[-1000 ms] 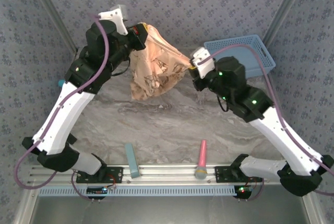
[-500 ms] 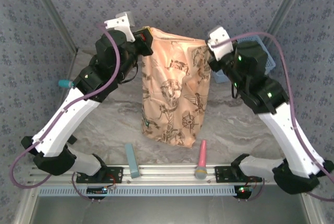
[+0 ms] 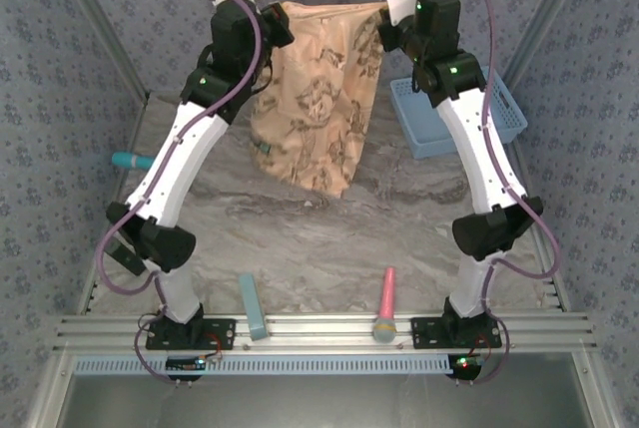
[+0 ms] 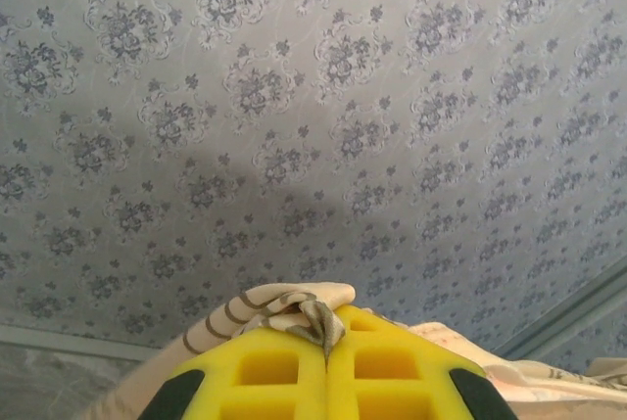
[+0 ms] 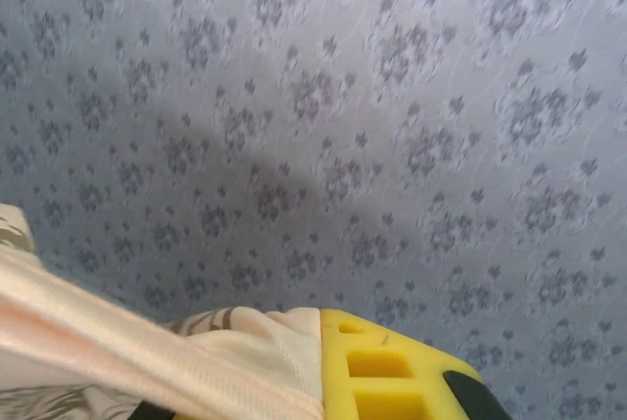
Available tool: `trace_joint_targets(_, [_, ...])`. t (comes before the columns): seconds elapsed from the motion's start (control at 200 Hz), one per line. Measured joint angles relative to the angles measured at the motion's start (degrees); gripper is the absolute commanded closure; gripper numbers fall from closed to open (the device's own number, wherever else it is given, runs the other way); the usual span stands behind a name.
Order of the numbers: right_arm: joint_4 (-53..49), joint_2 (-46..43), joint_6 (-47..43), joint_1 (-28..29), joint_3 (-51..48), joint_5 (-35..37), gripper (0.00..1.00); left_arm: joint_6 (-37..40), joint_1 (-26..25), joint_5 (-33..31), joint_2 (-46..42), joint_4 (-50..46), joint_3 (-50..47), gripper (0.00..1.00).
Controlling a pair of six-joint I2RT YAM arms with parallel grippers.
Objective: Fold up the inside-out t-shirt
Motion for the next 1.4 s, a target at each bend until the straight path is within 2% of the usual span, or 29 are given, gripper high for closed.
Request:
trace_joint_targets(0.18, [0.44,0.00,0.17,0.98,4.26,-1.20,1.00,-2.80,0.87,-0.52,1.84,-2.27,6.97,1.00])
trace_joint_targets(0.31, [1.68,-3.78,-0.96,3.19,-1.68,-1.66,1.00,-5.44,1.09,-2.64,-2.21,-2.73,2.23,0.99])
trace_joint_targets(0.45, [5.64,-13.49,-3.58,7.34,-21.81,-1.64,1.00,-11.15,1.64,-3.96,-14.16,-1.05,-19.34,0.99])
trace_joint_targets(0.62, [12.59,-26.16,-5.20,13.86,-53.77,-0.85,1.00,-27.17,1.84,-1.36,-32.17,4.87,-57.92,0.97])
trace_joint_targets(0.69, [14.43,-30.58,-5.75,18.40,-66.25,0.87,1.00,-33.29,1.77,0.98,-37.48,5.92,-71.38,0.86])
trace_joint_targets(0.77, [15.02,-35.34,-6.34,24.65,-78.38,4.68,0.99,-39.21,1.14,1.64,-43.25,5.03,-84.72,0.64])
trace_joint_targets(0.81, [14.49,-37.75,-6.49,26.97,-83.01,6.34,0.91,-41.27,0.87,1.38,-46.60,3.89,-90.18,0.51])
trace_joint_targets(0.835, [13.75,-39.23,-6.47,28.02,-85.46,7.02,0.82,-42.42,0.52,1.40,-48.96,3.02,-93.48,0.45])
trace_joint_targets(0.87, [12.66,-41.05,-6.45,28.98,-88.19,7.48,0.69,-44.02,-0.07,1.99,-52.33,1.88,-97.31,0.41])
trace_joint_targets(0.915, [10.80,-42.82,-6.40,29.57,-90.55,8.04,0.62,-45.13,-0.81,3.56,-56.52,0.02,-100.94,0.40])
trace_joint_targets(0.965, [8.94,-43.80,-6.38,30.67,-91.97,9.35,0.55,-45.31,-1.29,5.79,-60.59,-1.95,-102.97,0.39])
trace_joint_targets(1.054, [6.23,-43.93,-7.13,33.05,-92.13,9.90,0.48,-43.39,-1.36,8.66,-65.90,-5.18,-102.88,0.37])
trace_joint_targets(1.154, [2.05,-43.74,-9.05,32.94,-89.77,5.55,0.44,-37.20,-1.33,10.43,-67.76,-9.68,-99.25,0.35])
trace_joint_targets(1.269, [-1.62,-41.51,-10.12,30.88,-83.78,-1.53,0.42,-29.88,-0.85,10.88,-62.82,-12.79,-91.45,0.34])
trace_joint_targets(1.399, [-0.98,-35.54,-7.93,30.51,-77.68,-8.09,0.39,-24.28,1.27,11.43,-53.90,-13.05,-86.09,0.36])
